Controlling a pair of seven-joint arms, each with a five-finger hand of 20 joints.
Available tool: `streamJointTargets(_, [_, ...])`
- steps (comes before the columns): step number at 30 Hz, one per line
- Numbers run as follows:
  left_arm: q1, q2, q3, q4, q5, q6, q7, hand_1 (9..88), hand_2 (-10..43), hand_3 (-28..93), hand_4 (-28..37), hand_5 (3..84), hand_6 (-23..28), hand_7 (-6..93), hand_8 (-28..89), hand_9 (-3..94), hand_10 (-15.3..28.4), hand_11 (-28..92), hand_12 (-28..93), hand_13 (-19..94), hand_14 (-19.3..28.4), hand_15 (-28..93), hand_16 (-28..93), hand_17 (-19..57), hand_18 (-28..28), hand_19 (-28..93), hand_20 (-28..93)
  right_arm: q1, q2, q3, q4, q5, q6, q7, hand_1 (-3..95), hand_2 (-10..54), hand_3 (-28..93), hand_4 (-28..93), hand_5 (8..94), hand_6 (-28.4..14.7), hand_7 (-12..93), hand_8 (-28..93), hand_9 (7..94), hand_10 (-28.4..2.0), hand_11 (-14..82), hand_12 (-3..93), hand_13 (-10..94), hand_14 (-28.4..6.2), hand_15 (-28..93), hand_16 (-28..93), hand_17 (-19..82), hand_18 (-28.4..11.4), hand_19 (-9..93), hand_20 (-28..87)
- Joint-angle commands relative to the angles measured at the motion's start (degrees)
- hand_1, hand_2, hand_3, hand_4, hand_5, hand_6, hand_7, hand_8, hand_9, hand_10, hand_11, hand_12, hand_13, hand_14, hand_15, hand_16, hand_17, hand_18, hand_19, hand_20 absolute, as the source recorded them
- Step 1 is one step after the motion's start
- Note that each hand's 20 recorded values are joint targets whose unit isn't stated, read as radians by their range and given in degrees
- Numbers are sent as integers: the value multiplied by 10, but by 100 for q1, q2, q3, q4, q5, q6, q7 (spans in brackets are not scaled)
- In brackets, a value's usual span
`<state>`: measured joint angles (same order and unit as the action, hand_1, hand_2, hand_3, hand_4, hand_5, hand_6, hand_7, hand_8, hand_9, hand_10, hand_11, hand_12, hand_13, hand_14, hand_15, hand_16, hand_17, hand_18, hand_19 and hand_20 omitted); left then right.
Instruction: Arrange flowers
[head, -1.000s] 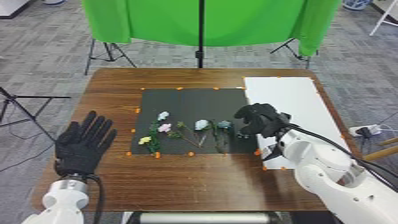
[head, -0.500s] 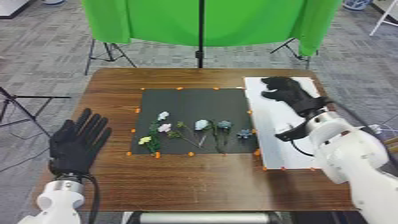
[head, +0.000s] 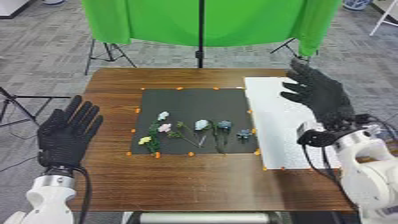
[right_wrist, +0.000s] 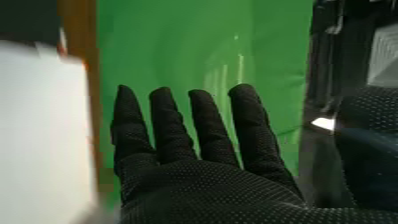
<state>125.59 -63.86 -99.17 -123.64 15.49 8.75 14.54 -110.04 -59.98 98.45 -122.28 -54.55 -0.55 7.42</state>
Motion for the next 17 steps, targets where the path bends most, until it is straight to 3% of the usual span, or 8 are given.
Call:
streamJointTargets(1, [102, -9, -18, -54, 49, -31, -13, 254, 135, 798, -283, 401, 78, 52, -74, 326, 129, 114, 85, 251, 108, 170, -44, -35, 115, 196, 130, -558, -299, 87, -111, 345, 134, -1, 128, 95, 758, -281, 344, -18, 55, -82, 326, -135, 18, 97, 264, -152, 54, 192, 100, -172, 278, 178])
streamJointTargets(11, [248, -50, -59, -124, 78, -57, -39, 254, 134, 798, -282, 400, 77, 53, -73, 325, 129, 115, 86, 250, 107, 168, -39, -35, 114, 193, 132, -654, -355, 148, -171, 561, 98, 70, 127, 99, 759, -279, 359, -19, 60, -84, 330, -132, 21, 95, 265, -155, 53, 194, 100, -171, 276, 180])
streamJointTargets(17, [271, -62, -23, -119, 89, -111, 5, 255, 123, 800, -281, 399, 77, 51, -73, 323, 129, 113, 86, 249, 107, 166, -39, -35, 114, 192, 132, -656, -348, 154, -178, 652, 60, 74, 126, 98, 762, -277, 364, -19, 60, -86, 332, -132, 21, 94, 265, -154, 51, 194, 101, -169, 273, 180])
